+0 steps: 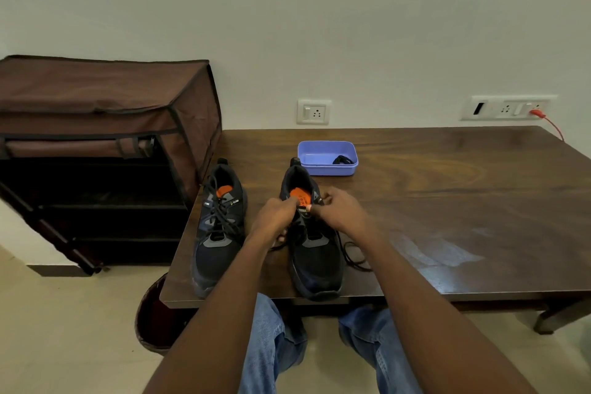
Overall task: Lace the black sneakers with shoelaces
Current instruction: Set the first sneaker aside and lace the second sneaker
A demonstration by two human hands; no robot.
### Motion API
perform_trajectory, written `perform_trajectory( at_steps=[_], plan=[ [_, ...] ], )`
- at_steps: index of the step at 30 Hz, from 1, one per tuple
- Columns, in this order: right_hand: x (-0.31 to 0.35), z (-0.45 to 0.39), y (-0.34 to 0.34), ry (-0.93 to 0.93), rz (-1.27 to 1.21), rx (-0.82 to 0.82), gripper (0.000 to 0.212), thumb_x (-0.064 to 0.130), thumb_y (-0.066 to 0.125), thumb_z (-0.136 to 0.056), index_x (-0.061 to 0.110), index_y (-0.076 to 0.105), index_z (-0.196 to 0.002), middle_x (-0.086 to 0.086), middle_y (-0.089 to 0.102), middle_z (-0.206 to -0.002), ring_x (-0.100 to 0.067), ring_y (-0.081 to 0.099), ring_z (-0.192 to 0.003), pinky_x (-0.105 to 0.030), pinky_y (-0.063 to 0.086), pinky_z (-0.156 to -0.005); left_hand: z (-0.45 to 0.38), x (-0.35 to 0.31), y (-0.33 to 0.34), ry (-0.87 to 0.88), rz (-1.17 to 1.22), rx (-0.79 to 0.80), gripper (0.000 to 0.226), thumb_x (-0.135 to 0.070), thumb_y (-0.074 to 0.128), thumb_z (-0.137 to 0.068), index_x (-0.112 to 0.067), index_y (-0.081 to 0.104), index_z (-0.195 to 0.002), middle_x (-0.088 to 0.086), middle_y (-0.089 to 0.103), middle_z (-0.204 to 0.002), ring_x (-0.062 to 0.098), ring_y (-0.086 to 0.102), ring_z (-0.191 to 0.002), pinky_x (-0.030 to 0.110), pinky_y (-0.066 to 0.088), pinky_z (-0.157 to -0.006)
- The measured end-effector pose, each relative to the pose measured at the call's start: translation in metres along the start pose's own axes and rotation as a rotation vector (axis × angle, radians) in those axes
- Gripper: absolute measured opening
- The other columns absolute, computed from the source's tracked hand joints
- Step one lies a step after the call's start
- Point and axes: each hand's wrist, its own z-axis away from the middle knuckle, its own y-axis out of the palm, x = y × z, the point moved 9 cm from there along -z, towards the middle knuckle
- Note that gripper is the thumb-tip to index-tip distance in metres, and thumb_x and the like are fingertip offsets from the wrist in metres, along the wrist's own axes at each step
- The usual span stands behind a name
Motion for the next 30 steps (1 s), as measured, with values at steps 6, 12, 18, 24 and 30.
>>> perform_trajectory(
  at_steps=[6,12,18,24,30],
  plan=[
    [-0.002,-0.005,0.008,0.004,0.166,0.048,0.015,0.035,0.061,-0.091,0.023,0.058,-0.100,0.000,0.064,-0.095,-0.015,0.059,-0.083,-0.030,0.046,-0.069,-0.006,-0.005,-0.013,0.085,-0.174,-0.082,0.042,-0.054,0.057,-0.089,-0.013,0.062,-0.080,0.005,0.065,-0.083,0.019,0.059,-0.075,0.031,0.040,-0.064],
    [-0.006,-0.005,0.000,0.057,0.070,0.014,0.021,0.026,0.055,-0.094,0.019,0.051,-0.114,-0.003,0.061,-0.103,-0.021,0.061,-0.095,-0.037,0.052,-0.080,-0.006,-0.011,-0.012,0.093,-0.246,-0.116,0.038,-0.051,0.052,-0.092,-0.017,0.059,-0.076,0.000,0.060,-0.075,0.014,0.056,-0.070,0.030,0.039,-0.061],
    [0.012,-0.004,0.011,-0.198,0.089,0.058,0.040,0.020,0.066,-0.091,0.028,0.061,-0.131,-0.005,0.049,-0.136,-0.024,0.055,-0.118,-0.035,0.047,-0.099,-0.008,-0.008,-0.010,0.096,-0.213,-0.095,0.042,-0.053,0.051,-0.091,-0.015,0.065,-0.079,0.003,0.069,-0.077,0.020,0.066,-0.076,0.038,0.055,-0.081],
    [0.012,0.001,0.028,-0.205,0.275,0.198,0.020,0.022,0.067,-0.094,0.018,0.064,-0.074,-0.007,0.027,-0.151,-0.025,0.051,-0.114,-0.032,0.042,-0.098,-0.007,-0.009,-0.010,0.103,-0.196,-0.096,0.042,-0.050,0.051,-0.089,-0.013,0.066,-0.076,0.004,0.071,-0.071,0.021,0.066,-0.071,0.039,0.055,-0.081],
    [0.022,0.005,0.020,-0.238,0.227,0.086,0.039,0.013,0.063,-0.093,0.021,0.047,-0.058,-0.008,0.048,-0.121,-0.028,0.057,-0.093,-0.042,0.051,-0.084,-0.010,-0.006,-0.006,0.126,-0.249,-0.069,0.047,-0.061,0.057,-0.082,-0.015,0.065,-0.078,0.005,0.070,-0.079,0.024,0.067,-0.078,0.038,0.056,-0.078]
  ],
)
